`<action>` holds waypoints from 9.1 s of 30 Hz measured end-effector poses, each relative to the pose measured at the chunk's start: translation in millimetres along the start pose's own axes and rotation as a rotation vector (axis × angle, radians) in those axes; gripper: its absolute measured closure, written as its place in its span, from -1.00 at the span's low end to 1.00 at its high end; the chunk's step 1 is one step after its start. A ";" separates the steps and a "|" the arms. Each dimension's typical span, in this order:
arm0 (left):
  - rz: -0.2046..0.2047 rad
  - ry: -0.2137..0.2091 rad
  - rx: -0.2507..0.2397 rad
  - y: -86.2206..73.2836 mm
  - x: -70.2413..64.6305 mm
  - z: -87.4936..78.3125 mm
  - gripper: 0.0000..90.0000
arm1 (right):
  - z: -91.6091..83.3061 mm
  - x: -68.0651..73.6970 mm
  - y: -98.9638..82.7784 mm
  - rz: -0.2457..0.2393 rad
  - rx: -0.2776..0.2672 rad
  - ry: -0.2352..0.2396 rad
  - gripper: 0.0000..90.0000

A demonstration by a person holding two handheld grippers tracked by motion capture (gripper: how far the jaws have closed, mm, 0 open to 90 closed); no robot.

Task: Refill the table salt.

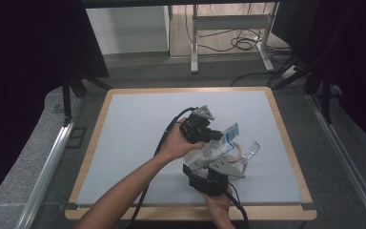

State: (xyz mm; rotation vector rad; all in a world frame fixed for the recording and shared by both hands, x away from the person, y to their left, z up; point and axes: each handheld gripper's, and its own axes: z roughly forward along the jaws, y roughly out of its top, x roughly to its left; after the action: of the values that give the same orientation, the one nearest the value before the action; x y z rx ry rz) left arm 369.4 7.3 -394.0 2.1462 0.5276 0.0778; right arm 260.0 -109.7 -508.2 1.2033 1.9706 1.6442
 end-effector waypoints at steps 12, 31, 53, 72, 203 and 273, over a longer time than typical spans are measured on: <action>0.017 0.005 0.020 1.1 -1.3 0.9 1.00 | -0.4 2.4 1.1 -0.001 0.004 0.000 -0.16; 0.030 0.003 0.029 6.2 -2.5 3.5 1.00 | -2.9 5.2 7.9 0.024 -0.012 0.013 -0.14; 0.048 0.010 0.042 12.8 -5.2 7.9 1.00 | -0.7 4.9 7.2 0.023 -0.038 -0.035 -0.13; 0.048 0.016 0.039 11.9 -6.3 7.2 1.00 | 0.4 4.1 6.5 0.002 -0.034 -0.045 -0.12; 0.096 0.033 0.105 34.0 -10.3 16.6 1.00 | 9.8 -4.1 12.7 0.063 -0.101 -0.109 -0.05; 0.091 0.034 0.109 32.8 -9.8 16.9 1.00 | 5.9 0.3 16.2 0.101 -0.107 -0.079 -0.05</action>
State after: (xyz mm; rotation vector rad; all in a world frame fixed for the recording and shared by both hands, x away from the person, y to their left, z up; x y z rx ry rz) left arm 375.9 -26.2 -376.7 2.2787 0.4622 0.1389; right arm 270.4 -105.7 -495.0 1.3249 1.7778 1.6989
